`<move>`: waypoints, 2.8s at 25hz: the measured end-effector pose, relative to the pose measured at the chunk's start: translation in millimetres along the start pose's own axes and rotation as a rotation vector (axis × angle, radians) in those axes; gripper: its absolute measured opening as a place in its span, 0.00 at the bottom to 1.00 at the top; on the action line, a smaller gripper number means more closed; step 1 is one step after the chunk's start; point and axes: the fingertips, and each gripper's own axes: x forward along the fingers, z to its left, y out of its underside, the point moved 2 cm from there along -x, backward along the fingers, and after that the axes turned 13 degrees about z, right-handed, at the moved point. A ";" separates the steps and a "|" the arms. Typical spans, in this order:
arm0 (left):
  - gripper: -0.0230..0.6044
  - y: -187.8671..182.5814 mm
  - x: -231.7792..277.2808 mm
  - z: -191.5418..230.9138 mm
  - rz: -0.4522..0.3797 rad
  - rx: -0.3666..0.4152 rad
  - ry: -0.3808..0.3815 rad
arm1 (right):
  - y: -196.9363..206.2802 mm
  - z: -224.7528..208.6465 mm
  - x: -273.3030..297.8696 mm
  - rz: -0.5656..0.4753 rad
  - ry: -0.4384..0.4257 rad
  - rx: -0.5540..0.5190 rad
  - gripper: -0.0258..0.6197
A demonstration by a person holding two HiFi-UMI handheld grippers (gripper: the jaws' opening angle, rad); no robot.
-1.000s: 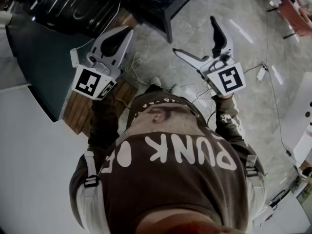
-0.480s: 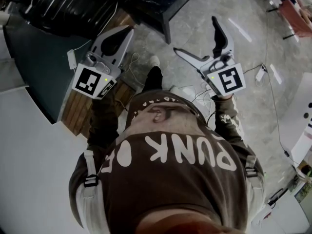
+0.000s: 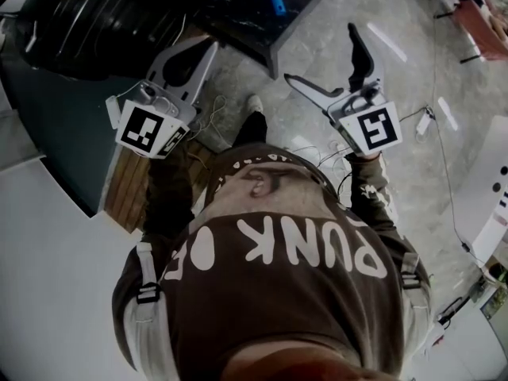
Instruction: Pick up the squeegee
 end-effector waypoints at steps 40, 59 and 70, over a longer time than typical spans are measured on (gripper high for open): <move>0.04 39.9 111.1 175.0 0.065 -0.101 0.038 | 98.3 -126.2 202.8 0.252 0.114 0.124 0.96; 0.04 46.7 116.4 175.3 0.080 -0.112 0.051 | 205.4 -130.5 273.3 0.497 0.121 0.188 0.90; 0.04 50.1 113.3 179.8 0.079 -0.118 0.047 | 230.7 -127.7 288.8 0.619 0.111 0.195 0.85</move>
